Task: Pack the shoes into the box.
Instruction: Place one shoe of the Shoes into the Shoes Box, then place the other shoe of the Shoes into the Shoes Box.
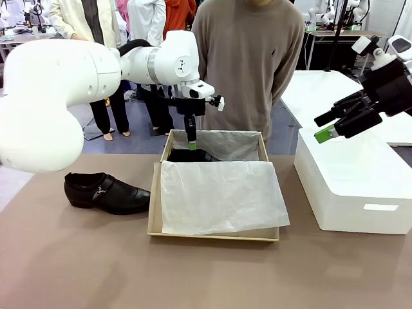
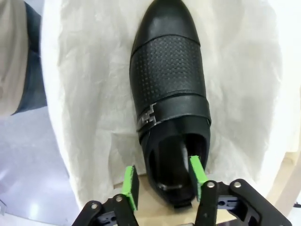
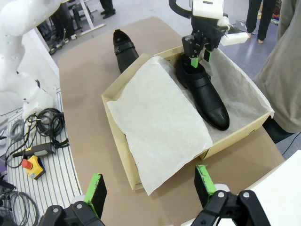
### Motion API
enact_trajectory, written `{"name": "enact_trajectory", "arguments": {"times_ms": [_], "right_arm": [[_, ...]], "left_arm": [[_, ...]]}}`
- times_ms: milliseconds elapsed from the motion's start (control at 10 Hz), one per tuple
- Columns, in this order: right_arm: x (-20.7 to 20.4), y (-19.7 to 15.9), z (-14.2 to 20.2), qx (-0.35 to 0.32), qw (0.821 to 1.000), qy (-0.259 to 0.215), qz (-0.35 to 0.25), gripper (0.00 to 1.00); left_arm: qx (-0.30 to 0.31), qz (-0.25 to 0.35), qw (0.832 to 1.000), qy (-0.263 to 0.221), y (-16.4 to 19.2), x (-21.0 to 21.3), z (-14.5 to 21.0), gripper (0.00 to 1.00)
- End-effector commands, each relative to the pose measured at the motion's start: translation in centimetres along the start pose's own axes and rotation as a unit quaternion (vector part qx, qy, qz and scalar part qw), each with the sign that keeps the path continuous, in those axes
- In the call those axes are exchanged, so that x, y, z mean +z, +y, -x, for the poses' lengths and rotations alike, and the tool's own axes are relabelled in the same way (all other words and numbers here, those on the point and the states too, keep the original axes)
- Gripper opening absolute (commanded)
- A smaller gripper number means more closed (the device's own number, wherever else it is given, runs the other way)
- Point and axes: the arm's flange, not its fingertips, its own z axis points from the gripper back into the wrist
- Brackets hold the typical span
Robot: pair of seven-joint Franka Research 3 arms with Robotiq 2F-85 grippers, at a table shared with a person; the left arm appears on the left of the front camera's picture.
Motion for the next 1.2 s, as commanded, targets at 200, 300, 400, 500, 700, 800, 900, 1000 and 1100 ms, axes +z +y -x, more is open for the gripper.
{"name": "enact_trajectory", "arguments": {"times_ms": [200, 300, 400, 500, 700, 800, 900, 1000, 1100], "right_arm": [[-0.2, -0.2, -0.3, 0.011, 1.000, -0.017, -0.004, 1.00], [-0.2, -0.2, -0.3, 0.011, 1.000, -0.017, -0.004, 1.00], [-0.2, -0.2, -0.3, 0.011, 1.000, -0.017, -0.004, 1.00], [-0.2, -0.2, -0.3, 0.011, 1.000, -0.017, -0.004, 1.00], [-0.2, -0.2, -0.3, 0.011, 1.000, -0.017, -0.004, 1.00], [-0.2, -0.2, -0.3, 0.011, 1.000, -0.017, -0.004, 1.00], [-0.2, -0.2, -0.3, 0.011, 1.000, -0.017, -0.004, 1.00], [-0.2, -0.2, -0.3, 0.011, 1.000, -0.017, -0.004, 1.00], [-0.2, -0.2, -0.3, 0.011, 1.000, -0.017, -0.004, 1.00]], "left_arm": [[0.020, -0.006, 1.000, -0.001, -0.4, 5.0, 1.0, 1.00], [0.025, -0.008, 1.000, 0.005, -0.2, 5.3, 1.6, 1.00], [0.006, -0.010, 1.000, -0.003, -0.5, 4.3, 0.9, 1.00], [0.006, -0.010, 1.000, -0.003, -0.5, 4.3, 0.9, 1.00], [0.006, -0.010, 1.000, -0.003, -0.5, 4.3, 0.9, 1.00], [0.006, -0.010, 1.000, -0.003, -0.5, 4.3, 0.9, 1.00], [0.006, -0.010, 1.000, -0.003, -0.5, 4.3, 0.9, 1.00], [0.006, -0.010, 1.000, -0.003, -0.5, 4.3, 0.9, 1.00], [0.006, -0.010, 1.000, -0.003, -0.5, 4.3, 0.9, 1.00]]}}
